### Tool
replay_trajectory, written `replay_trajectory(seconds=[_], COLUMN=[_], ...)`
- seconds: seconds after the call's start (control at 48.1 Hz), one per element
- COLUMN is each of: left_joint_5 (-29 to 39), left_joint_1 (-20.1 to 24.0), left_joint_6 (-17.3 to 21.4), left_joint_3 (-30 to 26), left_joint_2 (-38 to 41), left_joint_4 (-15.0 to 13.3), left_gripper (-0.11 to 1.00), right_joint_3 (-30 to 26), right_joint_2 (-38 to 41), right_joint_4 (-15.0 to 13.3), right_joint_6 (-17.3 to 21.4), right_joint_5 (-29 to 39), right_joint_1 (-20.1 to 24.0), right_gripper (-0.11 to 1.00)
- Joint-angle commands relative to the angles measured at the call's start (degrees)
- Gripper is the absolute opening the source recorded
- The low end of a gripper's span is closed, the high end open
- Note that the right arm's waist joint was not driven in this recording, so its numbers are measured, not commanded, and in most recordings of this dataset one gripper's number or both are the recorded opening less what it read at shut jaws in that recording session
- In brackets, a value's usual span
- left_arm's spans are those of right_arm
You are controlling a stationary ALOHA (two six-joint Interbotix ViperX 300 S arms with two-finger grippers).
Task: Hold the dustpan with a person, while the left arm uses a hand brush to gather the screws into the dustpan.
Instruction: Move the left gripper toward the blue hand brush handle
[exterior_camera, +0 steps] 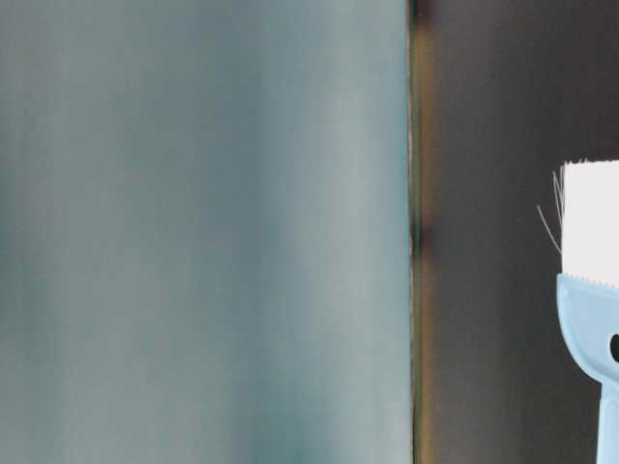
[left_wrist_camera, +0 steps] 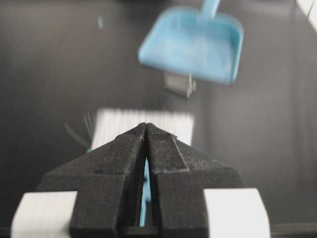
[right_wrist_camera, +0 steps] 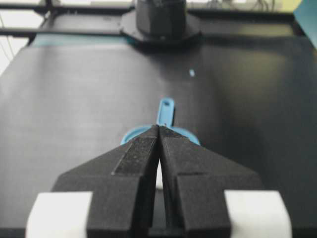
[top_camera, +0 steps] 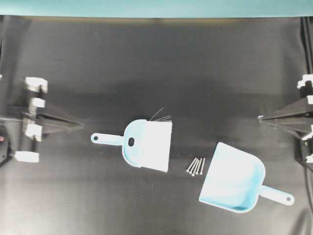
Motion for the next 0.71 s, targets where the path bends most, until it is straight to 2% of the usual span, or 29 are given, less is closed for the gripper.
replay_trajectory(seconds=[0.0, 0.125, 0.187, 0.25, 0.437, 0.499, 0.686], left_joint_5=[-3.16, -10.81, -14.94, -18.98, -26.19, -29.18, -39.90], left_joint_1=[0.44, 1.49, 1.76, 1.76, 1.41, 1.58, 2.55], left_joint_6=[0.97, 1.49, 1.49, 1.41, 0.44, 0.44, 0.35], left_joint_3=[-0.35, 1.76, 2.81, 3.87, 5.36, 5.19, 4.75], left_joint_2=[3.96, 8.09, 9.84, 12.22, 21.45, 25.14, 37.71], left_joint_4=[0.18, 0.18, 0.18, 0.18, 0.18, 0.18, 0.26], left_gripper=[0.00, 0.01, 0.05, 0.19, 0.75, 0.86, 0.82], right_joint_3=[0.26, 1.32, 1.93, 2.20, 2.55, 2.64, 3.43], right_joint_2=[-1.58, -3.78, -4.66, -5.19, -7.56, -8.35, -10.28], right_joint_4=[0.00, 0.09, 0.09, 0.09, 0.09, 0.09, 0.09], right_joint_6=[-0.35, 0.79, 0.97, 1.41, 1.93, 1.93, 2.02], right_joint_5=[2.46, 5.19, 6.33, 6.77, 6.86, 6.94, 7.12], right_joint_1=[0.00, 0.00, 0.00, 0.00, 0.00, 0.00, 0.00], right_gripper=[-0.01, -0.01, -0.01, -0.01, -0.01, -0.01, -0.01])
